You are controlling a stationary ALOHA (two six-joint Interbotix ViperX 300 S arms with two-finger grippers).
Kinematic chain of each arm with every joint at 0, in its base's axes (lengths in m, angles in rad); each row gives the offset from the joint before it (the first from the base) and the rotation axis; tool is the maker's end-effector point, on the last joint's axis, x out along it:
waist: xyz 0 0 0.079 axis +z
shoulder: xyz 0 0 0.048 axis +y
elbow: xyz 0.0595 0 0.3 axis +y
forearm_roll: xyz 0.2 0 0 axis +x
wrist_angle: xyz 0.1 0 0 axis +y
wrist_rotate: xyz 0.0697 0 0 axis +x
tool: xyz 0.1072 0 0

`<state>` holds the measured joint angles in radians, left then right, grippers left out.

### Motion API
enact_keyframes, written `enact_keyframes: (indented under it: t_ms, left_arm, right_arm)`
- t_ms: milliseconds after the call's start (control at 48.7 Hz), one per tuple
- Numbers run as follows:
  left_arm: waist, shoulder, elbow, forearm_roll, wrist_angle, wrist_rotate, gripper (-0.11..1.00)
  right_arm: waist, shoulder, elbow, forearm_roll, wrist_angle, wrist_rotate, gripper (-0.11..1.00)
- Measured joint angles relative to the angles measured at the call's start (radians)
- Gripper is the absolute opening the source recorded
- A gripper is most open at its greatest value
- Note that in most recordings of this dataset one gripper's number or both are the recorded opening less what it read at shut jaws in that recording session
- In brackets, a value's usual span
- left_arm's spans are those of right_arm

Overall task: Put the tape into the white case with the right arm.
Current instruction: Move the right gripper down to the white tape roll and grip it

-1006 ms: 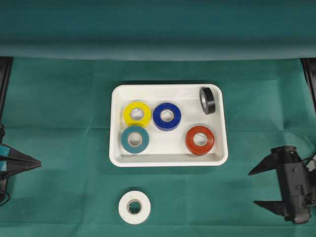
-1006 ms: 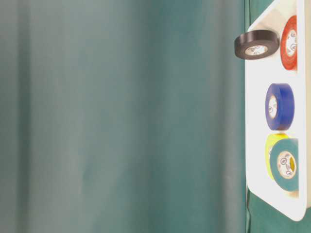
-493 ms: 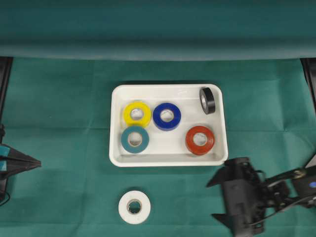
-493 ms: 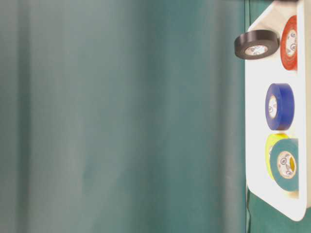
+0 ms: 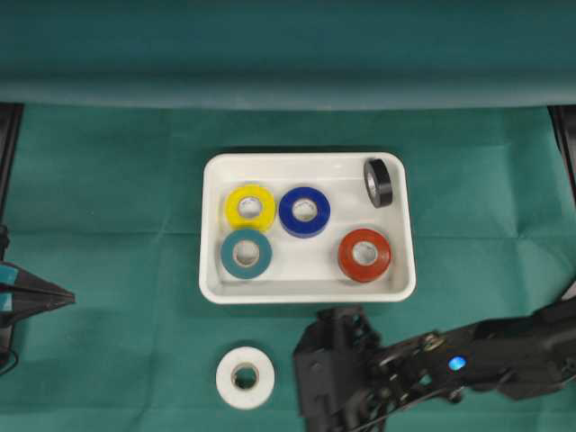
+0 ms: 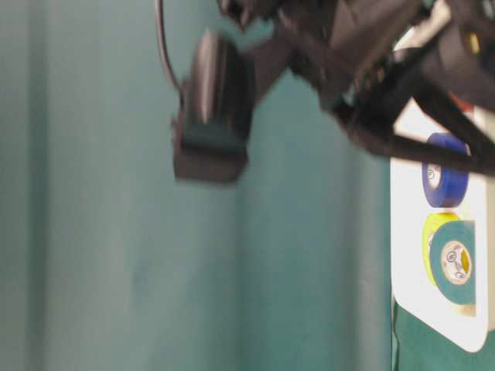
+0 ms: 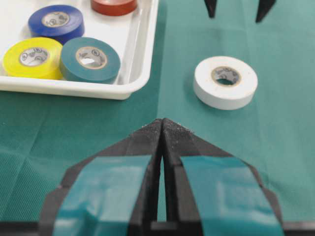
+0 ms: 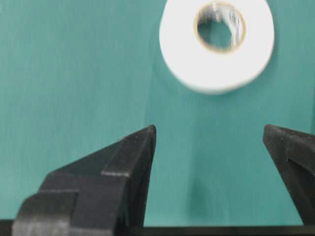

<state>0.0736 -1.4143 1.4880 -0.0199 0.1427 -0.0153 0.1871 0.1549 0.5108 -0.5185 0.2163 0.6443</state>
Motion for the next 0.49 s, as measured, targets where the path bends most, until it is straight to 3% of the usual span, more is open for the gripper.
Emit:
enact_keyframes:
  t_ms: [493]
  left_arm:
    - [0.000,0.000,0.000,-0.002,0.000,-0.002,0.00]
  right_arm:
    - [0.009,0.137,-0.193,0.003,0.002,0.000,0.64]
